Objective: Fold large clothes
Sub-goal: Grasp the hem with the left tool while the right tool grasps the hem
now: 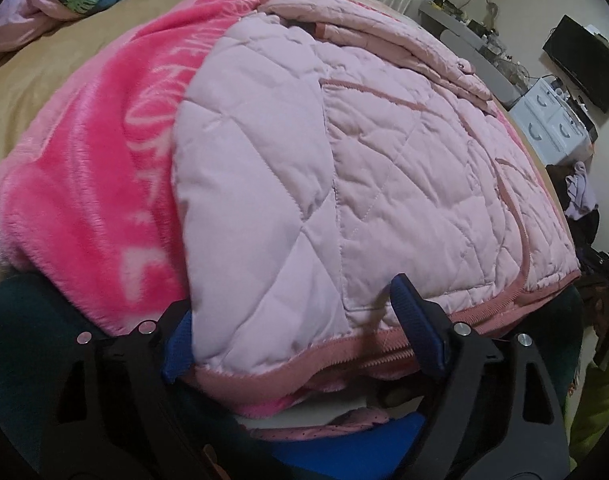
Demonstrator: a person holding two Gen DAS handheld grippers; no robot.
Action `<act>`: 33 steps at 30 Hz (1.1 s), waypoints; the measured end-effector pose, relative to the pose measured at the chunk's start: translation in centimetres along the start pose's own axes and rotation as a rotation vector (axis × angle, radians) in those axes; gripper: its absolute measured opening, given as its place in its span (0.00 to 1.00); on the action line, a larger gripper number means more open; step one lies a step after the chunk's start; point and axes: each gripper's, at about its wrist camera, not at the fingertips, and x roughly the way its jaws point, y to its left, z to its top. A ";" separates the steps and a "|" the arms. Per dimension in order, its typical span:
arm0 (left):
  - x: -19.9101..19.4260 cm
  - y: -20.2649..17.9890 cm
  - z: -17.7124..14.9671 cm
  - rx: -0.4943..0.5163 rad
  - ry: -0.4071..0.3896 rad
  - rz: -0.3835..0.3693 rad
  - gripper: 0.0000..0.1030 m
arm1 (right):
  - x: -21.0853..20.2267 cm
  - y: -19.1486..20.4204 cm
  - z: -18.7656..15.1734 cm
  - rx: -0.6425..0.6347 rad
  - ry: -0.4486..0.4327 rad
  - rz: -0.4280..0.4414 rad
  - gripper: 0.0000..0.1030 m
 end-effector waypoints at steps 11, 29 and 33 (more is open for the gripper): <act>0.0 0.2 0.6 -0.021 -0.036 -0.014 0.45 | 1.4 -2.1 -0.4 0.046 0.111 -0.037 0.96; -3.9 -1.4 3.1 0.021 -0.170 -0.076 0.12 | 3.3 -4.3 -1.2 0.151 0.196 0.115 0.52; -4.8 -1.6 3.7 0.024 -0.200 -0.094 0.12 | 1.6 -4.0 -1.6 0.152 0.093 0.162 0.24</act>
